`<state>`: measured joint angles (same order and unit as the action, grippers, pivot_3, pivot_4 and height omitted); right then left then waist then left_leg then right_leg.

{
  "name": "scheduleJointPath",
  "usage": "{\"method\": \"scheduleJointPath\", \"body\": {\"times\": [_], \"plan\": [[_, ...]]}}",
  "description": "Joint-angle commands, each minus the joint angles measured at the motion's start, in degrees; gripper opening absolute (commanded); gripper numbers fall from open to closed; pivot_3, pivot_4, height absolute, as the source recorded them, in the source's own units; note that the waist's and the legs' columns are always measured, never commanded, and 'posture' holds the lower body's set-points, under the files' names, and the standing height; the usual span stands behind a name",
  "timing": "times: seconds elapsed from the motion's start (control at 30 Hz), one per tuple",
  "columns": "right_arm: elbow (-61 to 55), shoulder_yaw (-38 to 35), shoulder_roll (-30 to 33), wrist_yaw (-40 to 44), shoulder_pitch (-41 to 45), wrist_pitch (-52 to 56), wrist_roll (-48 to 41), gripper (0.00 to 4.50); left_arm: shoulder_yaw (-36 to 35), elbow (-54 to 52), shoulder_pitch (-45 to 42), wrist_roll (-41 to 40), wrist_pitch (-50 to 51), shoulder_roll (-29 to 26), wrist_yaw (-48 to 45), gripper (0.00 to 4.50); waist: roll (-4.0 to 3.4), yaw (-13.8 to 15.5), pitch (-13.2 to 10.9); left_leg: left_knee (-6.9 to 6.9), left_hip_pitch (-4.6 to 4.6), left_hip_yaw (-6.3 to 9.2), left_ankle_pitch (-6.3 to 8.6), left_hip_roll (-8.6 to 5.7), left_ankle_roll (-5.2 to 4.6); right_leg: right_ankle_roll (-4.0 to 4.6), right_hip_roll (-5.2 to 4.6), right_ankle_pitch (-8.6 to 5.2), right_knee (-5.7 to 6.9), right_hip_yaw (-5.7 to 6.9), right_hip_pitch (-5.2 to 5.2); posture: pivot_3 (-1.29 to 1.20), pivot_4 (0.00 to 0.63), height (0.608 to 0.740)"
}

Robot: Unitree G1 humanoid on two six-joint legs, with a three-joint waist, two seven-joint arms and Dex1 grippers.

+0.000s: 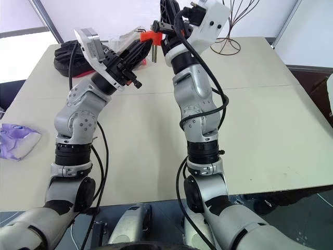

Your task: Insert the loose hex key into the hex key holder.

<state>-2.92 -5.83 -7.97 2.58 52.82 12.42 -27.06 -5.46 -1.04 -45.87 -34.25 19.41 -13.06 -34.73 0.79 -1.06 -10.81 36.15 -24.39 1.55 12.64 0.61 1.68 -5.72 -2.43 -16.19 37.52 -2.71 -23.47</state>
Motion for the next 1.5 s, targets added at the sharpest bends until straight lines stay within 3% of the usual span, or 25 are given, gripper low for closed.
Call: {"method": "scheduleJointPath", "body": {"times": [0.03, 0.93, 1.33, 1.43, 1.5], "plan": [[-1.1, 1.0, -0.3, 0.5, 0.2, -0.6, 0.5, 0.01, -1.0, -1.9, -2.0, -0.4, -1.2, 0.0, 0.2, 0.0, 0.0, 0.0, 0.0, 0.0, 0.0, 0.0, 0.0, 0.0, 0.0, 0.0, 0.0, 0.0, 0.0, 0.0, 0.0, 0.0, 0.15, 0.74], [-2.6, 3.1, 0.5, 3.4, -1.8, 0.3, 2.8, 0.01, -1.0, -1.7, -1.9, -0.3, -1.5, 0.4, 0.5, 0.0, 0.0, 0.0, 0.0, 0.0, 0.0, 0.0, 0.0, -0.02, 0.0, 0.0, 0.0, 0.0, 0.01, 0.0, 0.0, 0.0, 0.15, 0.74], [-9.8, 2.9, 6.5, 5.5, -6.0, 5.7, 2.1, 0.01, -0.9, -2.1, -1.0, -0.4, -1.5, 0.7, 0.4, 0.0, 0.0, 0.0, 0.0, 0.03, 0.0, 0.0, 0.0, -0.04, 0.0, 0.0, 0.0, 0.0, 0.03, 0.0, 0.01, 0.0, 0.15, 0.74], [-9.5, 3.2, 6.6, 5.6, -5.5, 5.7, 2.5, 1.01, -0.9, -1.8, -1.3, -0.3, -1.6, 0.9, 0.3, 0.0, 0.0, -0.1, 0.0, 0.01, 0.01, 0.0, 0.0, -0.03, 0.0, 0.0, 0.05, 0.0, 0.04, 0.0, 0.0, 0.0, 0.15, 0.74], [-9.4, 3.4, 6.5, 5.6, -5.3, 5.8, 2.5, 2.01, -0.9, -1.6, -1.4, -0.3, -1.7, 1.0, 0.3, 0.0, 0.0, 0.0, 0.0, 0.01, 0.01, 0.0, 0.0, -0.03, 0.0, 0.0, 0.05, 0.0, 0.04, 0.0, 0.0, 0.0, 0.15, 0.74]]}}
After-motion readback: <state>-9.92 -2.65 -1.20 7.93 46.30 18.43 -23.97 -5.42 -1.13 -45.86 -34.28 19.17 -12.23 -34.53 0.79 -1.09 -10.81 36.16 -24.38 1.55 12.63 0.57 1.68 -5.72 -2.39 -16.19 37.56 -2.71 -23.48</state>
